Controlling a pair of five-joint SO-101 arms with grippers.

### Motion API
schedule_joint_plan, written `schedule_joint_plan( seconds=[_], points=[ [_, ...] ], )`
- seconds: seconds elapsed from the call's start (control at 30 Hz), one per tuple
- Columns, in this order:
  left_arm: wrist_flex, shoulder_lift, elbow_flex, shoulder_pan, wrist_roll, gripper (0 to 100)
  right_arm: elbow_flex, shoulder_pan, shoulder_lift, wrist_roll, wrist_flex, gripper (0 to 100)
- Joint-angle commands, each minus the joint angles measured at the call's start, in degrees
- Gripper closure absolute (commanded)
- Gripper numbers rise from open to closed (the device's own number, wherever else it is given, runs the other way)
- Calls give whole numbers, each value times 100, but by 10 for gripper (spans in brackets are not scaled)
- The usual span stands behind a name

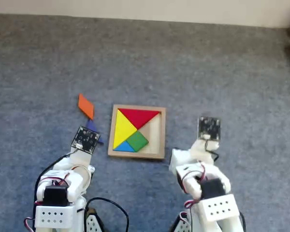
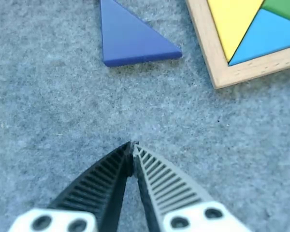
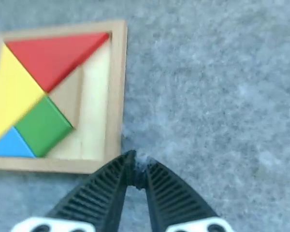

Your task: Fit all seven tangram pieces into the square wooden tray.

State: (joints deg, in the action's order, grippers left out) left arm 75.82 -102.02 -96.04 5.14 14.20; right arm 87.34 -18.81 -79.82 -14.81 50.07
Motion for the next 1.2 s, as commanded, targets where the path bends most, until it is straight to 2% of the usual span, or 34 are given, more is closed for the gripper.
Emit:
schedule_joint_plan(
  seconds=[0.0,0.2,0.37,0.63,0.87,1.17],
  points=[
    [26,-198,-119,48,-62,995,470,48,-1138,202,-92,993],
    [26,-198,-119,48,-62,995,1393,286,-2607,229,-92,993],
    [26,-198,-119,48,-62,995,1666,743,-2325,229,-4,993],
    [26,-198,-119,48,-62,995,1666,760,-2237,229,31,993],
    [26,-198,-119,48,-62,995,1666,743,-2281,237,1235,993],
    [26,-198,-119,48,-62,995,1666,338,-2299,237,1833,993]
  ],
)
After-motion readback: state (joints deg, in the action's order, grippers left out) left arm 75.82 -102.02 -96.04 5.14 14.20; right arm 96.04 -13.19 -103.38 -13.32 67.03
